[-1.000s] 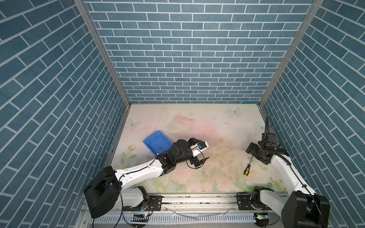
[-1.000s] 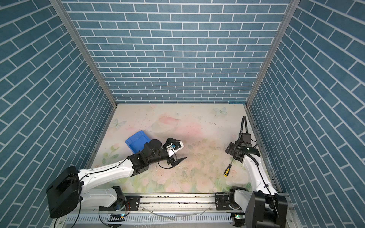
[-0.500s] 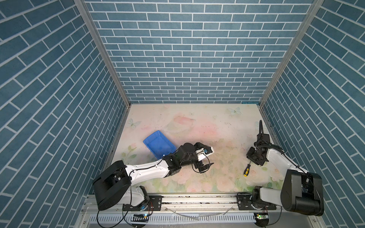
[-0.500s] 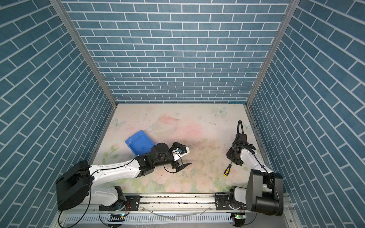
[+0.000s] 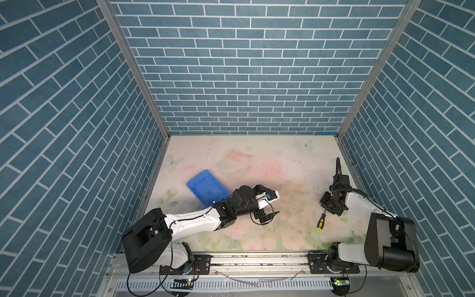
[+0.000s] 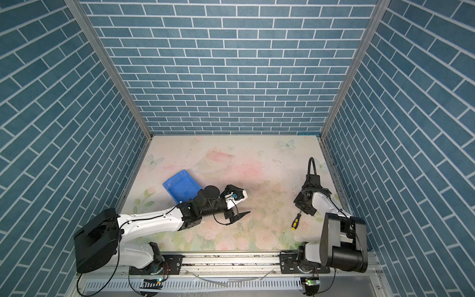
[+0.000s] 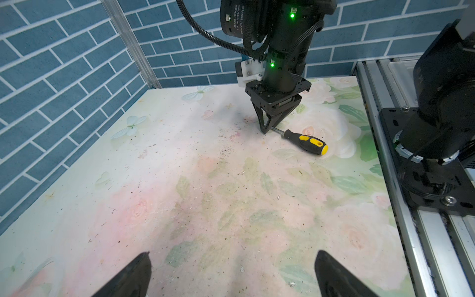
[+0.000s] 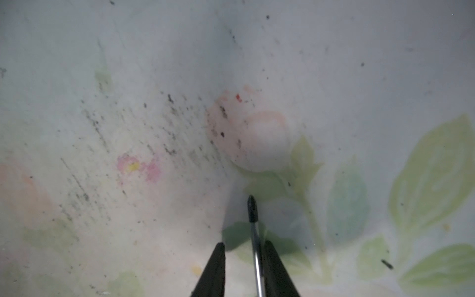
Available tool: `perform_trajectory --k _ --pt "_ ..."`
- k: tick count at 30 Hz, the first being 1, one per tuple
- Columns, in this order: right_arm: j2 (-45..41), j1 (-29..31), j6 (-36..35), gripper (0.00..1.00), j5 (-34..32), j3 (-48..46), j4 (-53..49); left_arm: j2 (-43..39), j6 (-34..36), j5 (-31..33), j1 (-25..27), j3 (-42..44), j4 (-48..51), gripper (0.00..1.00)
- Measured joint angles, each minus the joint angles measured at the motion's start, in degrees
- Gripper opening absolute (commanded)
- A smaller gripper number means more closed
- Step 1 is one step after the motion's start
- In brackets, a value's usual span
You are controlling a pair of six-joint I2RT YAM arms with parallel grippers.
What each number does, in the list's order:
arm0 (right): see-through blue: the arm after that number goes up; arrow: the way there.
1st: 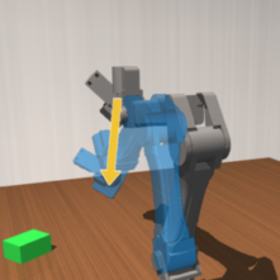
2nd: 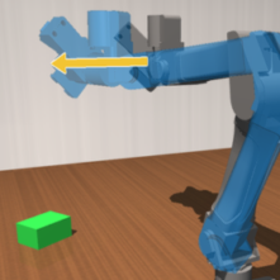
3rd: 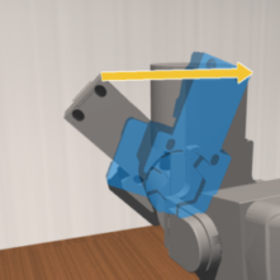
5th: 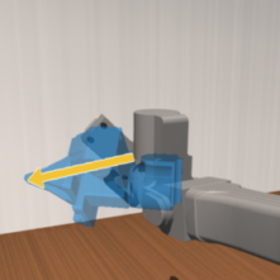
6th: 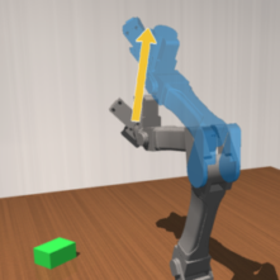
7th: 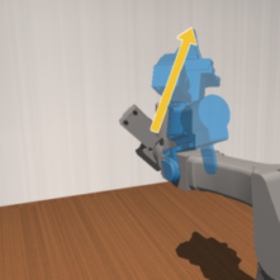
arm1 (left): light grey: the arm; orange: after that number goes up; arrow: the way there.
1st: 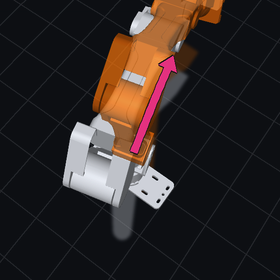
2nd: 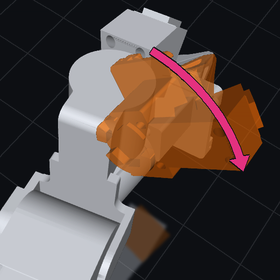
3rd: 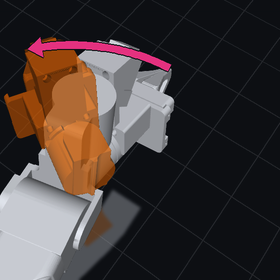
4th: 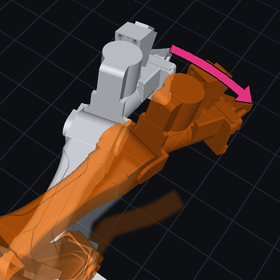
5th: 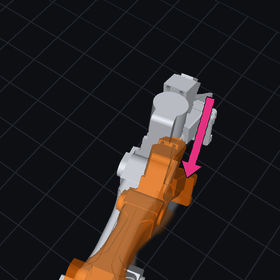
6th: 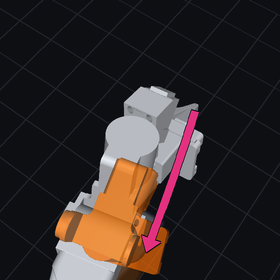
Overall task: Put the screwdriver in the bin
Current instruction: 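Lower the right gripper onto the screwdriver shaft and close it, then lift the screwdriver with the right gripper while the left gripper approaches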
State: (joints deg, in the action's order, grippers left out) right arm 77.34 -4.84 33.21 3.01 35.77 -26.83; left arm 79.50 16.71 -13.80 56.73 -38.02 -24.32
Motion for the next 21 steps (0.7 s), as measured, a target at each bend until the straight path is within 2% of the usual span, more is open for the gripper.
perform_trajectory --k 4,5,10,14,21 --pt "0.50 -0.09 -0.02 0.01 -0.07 0.00 1.27 0.02 -0.04 0.02 0.00 0.00 -0.02 1.00" --pt "0.50 -0.15 0.66 0.00 0.15 0.00 1.60 0.00 -0.07 0.02 0.00 0.00 0.00 1.00" --pt "0.44 -0.15 0.63 0.00 0.48 -0.02 1.81 0.02 -0.92 0.83 0.04 0.00 -0.04 1.00" --pt "-1.11 -0.13 0.39 0.00 1.01 -0.52 1.46 0.02 -4.35 3.45 0.04 0.00 -0.44 1.00" --pt "-12.11 -0.11 -3.02 0.00 5.29 -0.81 1.99 0.02 -12.15 9.14 0.04 -0.02 -1.77 1.00"
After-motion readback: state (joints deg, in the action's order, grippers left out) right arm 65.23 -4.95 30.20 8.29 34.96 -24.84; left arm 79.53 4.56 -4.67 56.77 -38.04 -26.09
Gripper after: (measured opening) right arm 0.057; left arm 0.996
